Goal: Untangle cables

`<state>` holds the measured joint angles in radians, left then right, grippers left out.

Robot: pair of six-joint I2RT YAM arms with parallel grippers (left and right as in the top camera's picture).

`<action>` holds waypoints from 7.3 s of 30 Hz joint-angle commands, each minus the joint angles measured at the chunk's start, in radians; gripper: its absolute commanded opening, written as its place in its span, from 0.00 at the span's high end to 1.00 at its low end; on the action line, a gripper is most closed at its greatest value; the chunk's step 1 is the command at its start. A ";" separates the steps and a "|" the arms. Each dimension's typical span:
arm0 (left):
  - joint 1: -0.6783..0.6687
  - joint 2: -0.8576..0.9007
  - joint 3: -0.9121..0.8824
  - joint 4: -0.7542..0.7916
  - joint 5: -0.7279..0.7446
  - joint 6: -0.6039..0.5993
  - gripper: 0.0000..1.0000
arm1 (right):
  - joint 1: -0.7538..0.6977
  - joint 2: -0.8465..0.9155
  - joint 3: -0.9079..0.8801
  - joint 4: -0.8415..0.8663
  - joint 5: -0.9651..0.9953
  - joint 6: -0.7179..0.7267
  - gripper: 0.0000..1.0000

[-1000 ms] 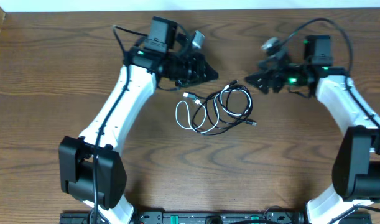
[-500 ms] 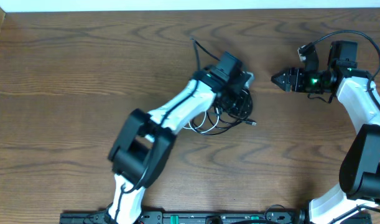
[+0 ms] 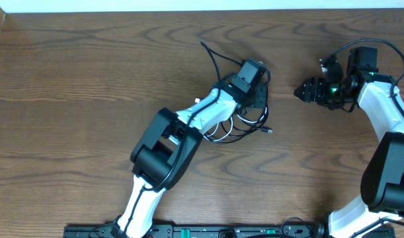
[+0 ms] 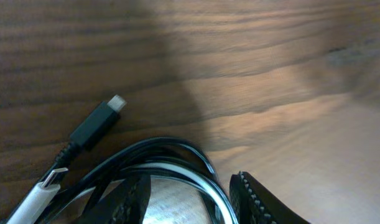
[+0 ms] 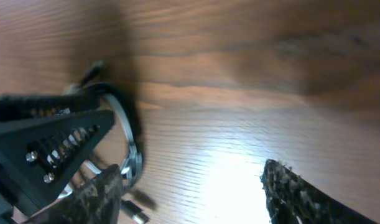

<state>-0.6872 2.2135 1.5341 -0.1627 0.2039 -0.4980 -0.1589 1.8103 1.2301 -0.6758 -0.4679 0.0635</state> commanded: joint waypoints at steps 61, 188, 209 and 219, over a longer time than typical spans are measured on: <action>0.350 -0.376 0.016 -0.114 0.903 -0.150 0.93 | 0.251 -0.080 -0.002 0.286 -0.390 0.437 0.40; 0.098 -0.055 0.010 0.019 0.666 0.016 0.92 | 0.378 -0.235 0.320 -0.476 0.410 0.325 0.99; 0.413 -0.549 0.011 -0.397 0.211 0.193 0.93 | 0.130 -0.132 0.280 -0.449 0.387 0.275 0.99; 0.502 -0.696 0.011 -0.390 0.217 0.198 0.93 | 0.098 -0.108 0.280 -0.400 0.326 0.200 0.50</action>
<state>-0.2111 1.5623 1.5322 -0.5583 0.4370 -0.3157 -0.0376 1.6997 1.5116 -1.0836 -0.1360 0.3035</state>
